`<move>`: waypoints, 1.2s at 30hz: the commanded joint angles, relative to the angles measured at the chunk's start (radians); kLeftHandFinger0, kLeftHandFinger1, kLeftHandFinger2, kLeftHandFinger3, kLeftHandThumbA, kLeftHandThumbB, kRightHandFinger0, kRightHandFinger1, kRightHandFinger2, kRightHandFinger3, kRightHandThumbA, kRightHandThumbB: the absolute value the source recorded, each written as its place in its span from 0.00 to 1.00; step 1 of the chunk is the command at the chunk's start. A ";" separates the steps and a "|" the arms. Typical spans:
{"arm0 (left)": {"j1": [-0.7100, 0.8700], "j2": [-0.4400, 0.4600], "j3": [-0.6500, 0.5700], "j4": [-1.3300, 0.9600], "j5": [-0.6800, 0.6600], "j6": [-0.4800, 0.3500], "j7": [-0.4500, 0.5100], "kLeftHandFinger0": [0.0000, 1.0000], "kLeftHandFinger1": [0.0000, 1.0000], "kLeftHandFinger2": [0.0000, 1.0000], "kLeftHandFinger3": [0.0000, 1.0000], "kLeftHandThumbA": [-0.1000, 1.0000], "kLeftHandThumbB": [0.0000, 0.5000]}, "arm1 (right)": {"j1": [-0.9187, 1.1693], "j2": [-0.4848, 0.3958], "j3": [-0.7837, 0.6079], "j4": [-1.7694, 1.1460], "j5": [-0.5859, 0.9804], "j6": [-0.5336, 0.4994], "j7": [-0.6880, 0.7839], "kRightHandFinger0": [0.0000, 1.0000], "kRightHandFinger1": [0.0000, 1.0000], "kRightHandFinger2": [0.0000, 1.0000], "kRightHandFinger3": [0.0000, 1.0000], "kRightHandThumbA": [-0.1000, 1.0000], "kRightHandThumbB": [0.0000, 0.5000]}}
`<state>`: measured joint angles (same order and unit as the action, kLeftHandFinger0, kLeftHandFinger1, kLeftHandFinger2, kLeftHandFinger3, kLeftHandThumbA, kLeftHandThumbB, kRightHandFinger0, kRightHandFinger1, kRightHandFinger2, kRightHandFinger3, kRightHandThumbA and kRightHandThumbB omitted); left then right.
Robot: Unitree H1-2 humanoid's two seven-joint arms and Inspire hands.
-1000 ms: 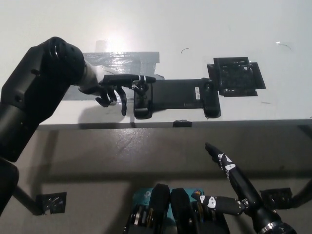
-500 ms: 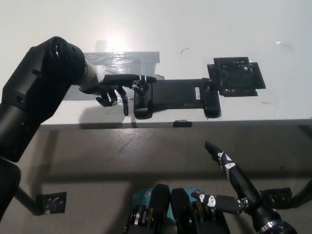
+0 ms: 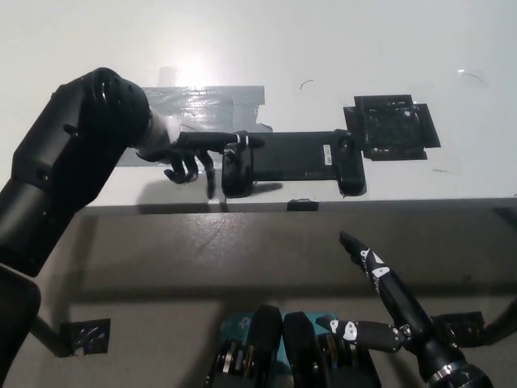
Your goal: A controller is being placed at the center of the desk near the left hand and the robot uses its left hand's index finger to press a button at the left area of the controller
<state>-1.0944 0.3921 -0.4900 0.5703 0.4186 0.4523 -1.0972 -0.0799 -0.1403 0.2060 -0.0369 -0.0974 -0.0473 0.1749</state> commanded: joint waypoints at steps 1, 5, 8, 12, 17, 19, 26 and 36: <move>0.023 0.016 -0.012 -0.045 0.015 0.018 -0.053 0.12 0.16 0.53 1.00 1.00 0.78 | -0.024 -0.004 -0.009 -0.031 -0.006 -0.007 0.004 1.00 1.00 1.00 1.00 0.92 0.47; 0.059 0.014 -0.004 -0.040 0.048 0.018 -0.059 0.04 0.15 0.51 1.00 1.00 0.90 | -0.026 -0.004 -0.008 -0.026 -0.006 -0.014 0.005 1.00 1.00 1.00 1.00 0.93 0.47; 0.094 0.021 -0.011 -0.069 0.072 0.018 -0.058 0.09 0.19 0.56 1.00 1.00 0.90 | -0.027 -0.002 -0.011 -0.029 0.000 -0.010 0.005 1.00 1.00 1.00 1.00 0.93 0.48; 0.121 0.023 0.001 -0.059 0.055 0.018 -0.061 0.04 0.24 0.57 1.00 1.00 0.86 | -0.026 0.000 -0.013 -0.030 0.002 -0.006 0.004 1.00 1.00 1.00 1.00 0.94 0.49; 0.121 0.018 0.048 -0.058 0.094 0.018 -0.068 0.00 0.29 0.64 1.00 1.00 0.85 | -0.026 0.002 -0.014 -0.024 0.000 -0.014 0.000 1.00 1.00 1.00 1.00 0.95 0.50; 0.112 0.024 0.052 -0.073 0.082 0.018 -0.061 0.00 0.26 0.61 1.00 1.00 0.85 | -0.023 0.005 -0.014 -0.026 0.001 -0.012 -0.001 1.00 1.00 1.00 1.00 0.95 0.50; 0.055 0.007 0.183 -0.088 0.039 0.018 -0.117 0.00 0.00 0.36 1.00 1.00 0.93 | -0.021 0.006 -0.013 -0.018 0.001 -0.020 0.000 1.00 1.00 1.00 1.00 0.95 0.49; 0.031 -0.008 0.422 -0.234 0.006 0.018 -0.173 0.00 0.00 0.19 1.00 1.00 0.85 | -0.013 0.011 -0.014 -0.022 0.009 -0.003 0.002 1.00 1.00 1.00 1.00 0.95 0.52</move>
<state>-1.0091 0.3713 -0.1488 0.3997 0.4581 0.4523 -1.1480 -0.0893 -0.1365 0.1997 -0.0345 -0.0968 -0.0474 0.1745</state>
